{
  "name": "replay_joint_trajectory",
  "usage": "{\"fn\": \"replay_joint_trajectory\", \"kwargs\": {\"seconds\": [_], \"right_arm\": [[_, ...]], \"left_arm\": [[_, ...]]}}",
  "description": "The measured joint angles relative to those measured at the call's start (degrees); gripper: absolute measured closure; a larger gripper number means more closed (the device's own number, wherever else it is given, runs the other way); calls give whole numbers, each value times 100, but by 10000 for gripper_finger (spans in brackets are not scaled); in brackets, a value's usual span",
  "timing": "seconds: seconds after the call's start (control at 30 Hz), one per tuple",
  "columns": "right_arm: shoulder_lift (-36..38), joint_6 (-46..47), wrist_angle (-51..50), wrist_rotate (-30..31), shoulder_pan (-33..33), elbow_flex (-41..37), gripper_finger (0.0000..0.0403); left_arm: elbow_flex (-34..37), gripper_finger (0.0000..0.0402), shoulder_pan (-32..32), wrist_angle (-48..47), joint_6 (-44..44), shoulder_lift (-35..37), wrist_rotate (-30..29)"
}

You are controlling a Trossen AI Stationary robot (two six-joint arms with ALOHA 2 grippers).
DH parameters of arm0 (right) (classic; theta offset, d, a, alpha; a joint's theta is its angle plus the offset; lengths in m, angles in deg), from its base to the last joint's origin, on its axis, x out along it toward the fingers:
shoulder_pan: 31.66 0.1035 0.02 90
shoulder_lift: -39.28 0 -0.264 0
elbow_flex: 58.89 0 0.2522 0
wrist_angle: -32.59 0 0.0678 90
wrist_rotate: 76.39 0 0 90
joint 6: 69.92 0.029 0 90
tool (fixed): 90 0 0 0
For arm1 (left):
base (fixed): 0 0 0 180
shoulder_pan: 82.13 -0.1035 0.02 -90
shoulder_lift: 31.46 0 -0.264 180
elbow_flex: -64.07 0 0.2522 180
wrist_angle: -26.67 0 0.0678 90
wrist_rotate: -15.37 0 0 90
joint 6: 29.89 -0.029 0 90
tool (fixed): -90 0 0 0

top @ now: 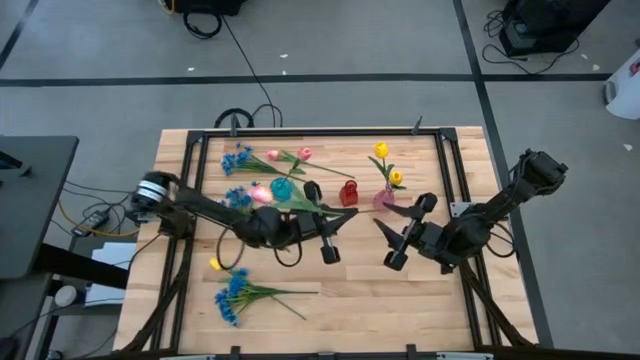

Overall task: Sort flowers into vase by color
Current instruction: Put the bottom pink flower into the blue vase

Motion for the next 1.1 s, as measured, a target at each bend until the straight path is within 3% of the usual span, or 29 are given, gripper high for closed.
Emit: {"fn": "replay_joint_trajectory", "kwargs": {"seconds": [0.1,0.2,0.3,0.4,0.6,0.7,0.9,1.1], "right_arm": [[75,79,-413,576,176,0,162],[76,823,-1317,724,257,0,144],[72,2237,-2544,46,139,0,140],[56,3645,-3510,-1127,-310,0,146],[-454,5043,-4011,-3560,-1519,0,158],[-992,5253,-3912,-4281,-2001,107,158],[-2247,5187,-3906,-4876,-2533,883,158],[-3182,5161,-3897,-4845,-2947,1736,158]], "left_arm": [[0,390,19,-1577,36,617,-181],[0,388,46,-3362,482,1217,-432],[0,388,48,-4839,1092,1684,-523],[0,388,52,-5673,1474,2007,-557],[86,388,204,-6622,1688,2177,-755],[455,387,208,-6608,1694,2177,-866],[1162,387,197,-6373,1654,2531,-909],[1957,387,190,-6522,1456,3693,-1054]]}}
